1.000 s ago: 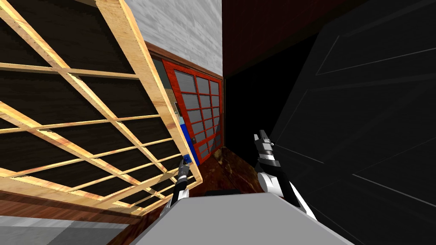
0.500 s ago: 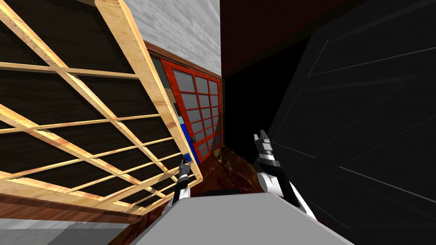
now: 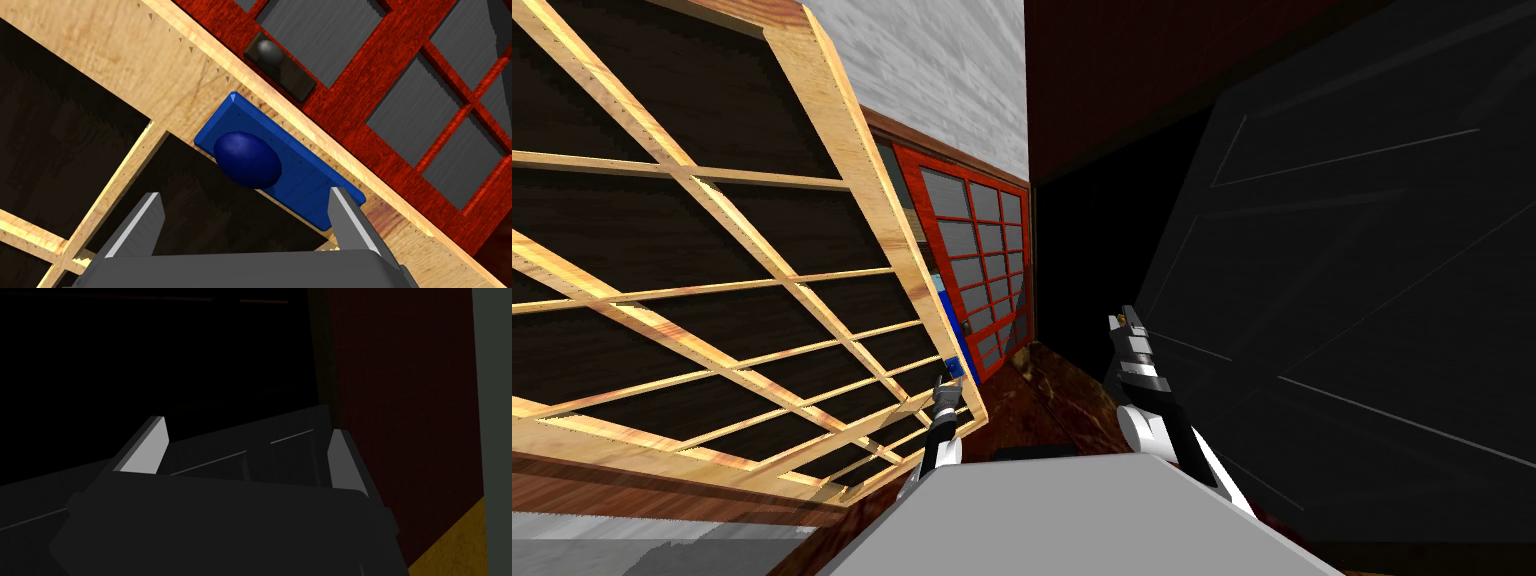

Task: Pull the door open

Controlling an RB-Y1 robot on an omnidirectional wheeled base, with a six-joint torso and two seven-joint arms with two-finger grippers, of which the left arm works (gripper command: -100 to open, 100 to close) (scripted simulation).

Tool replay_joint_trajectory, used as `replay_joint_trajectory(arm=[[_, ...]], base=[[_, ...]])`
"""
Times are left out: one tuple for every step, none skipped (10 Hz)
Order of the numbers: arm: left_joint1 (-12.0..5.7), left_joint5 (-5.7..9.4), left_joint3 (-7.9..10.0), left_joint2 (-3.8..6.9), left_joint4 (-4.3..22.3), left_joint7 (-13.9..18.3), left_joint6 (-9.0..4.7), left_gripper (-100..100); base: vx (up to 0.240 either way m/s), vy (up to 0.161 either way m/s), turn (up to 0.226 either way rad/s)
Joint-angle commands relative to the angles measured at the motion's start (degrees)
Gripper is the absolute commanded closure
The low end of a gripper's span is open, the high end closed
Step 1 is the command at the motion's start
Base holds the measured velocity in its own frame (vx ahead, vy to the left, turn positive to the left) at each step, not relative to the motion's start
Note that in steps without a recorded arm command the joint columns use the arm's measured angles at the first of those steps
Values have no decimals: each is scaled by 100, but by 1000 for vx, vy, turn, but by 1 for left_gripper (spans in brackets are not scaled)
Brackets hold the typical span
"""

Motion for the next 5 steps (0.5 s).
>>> replay_joint_trajectory(arm=[[-7, 50, -23, -6, -7, 167, -1, -100], [-31, 151, -69, -16, 5, 397, -11, -100], [-56, 252, -115, -27, 17, 543, -21, -100], [-56, 252, -115, -27, 17, 639, -21, -100], [-81, 354, -161, -37, 30, 842, -31, -100]], base=[[-44, 15, -24], [-43, 15, -47], [-60, 15, -80], [-58, 18, -28], [-57, 11, -44]])
